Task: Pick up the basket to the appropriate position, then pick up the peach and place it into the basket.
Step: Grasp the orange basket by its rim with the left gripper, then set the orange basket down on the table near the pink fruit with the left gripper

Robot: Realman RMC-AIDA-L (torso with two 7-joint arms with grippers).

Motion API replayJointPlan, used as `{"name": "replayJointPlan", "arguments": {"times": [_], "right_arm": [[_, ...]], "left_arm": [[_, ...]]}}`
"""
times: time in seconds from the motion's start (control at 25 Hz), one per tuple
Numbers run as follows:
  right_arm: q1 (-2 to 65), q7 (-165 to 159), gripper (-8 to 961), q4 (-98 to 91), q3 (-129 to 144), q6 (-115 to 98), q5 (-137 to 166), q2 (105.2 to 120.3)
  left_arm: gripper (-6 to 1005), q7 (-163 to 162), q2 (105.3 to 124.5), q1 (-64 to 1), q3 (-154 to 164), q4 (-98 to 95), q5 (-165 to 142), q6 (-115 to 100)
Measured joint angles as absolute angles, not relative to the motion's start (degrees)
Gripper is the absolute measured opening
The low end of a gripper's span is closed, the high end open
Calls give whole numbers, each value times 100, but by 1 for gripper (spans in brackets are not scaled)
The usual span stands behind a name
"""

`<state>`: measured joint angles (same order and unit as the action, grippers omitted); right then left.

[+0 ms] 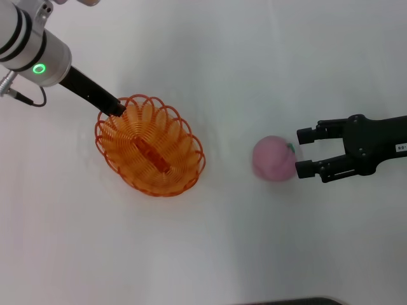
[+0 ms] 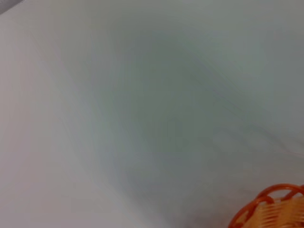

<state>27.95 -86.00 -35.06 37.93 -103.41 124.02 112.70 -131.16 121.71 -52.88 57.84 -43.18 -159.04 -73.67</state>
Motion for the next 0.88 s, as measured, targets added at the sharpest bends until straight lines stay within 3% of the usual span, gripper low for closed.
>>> {"name": "replayJointPlan", "arguments": {"times": [0.24, 0.48, 0.88], "right_arm": [[2791, -8619, 914, -3538, 3773, -10337, 12401, 11252], [2798, -8622, 915, -3542, 3770, -10329, 12400, 11260], [2795, -8622, 915, -3542, 3770, -10329, 12377, 11258]], "left_arm": [[134, -13118, 12153, -5307, 5794, -4284, -15909, -7426], [65, -13135, 12134, -5323, 5695, -4374, -15864, -7720], [48, -13492, 12181, -5211, 4475, -5414, -15855, -8862]]}}
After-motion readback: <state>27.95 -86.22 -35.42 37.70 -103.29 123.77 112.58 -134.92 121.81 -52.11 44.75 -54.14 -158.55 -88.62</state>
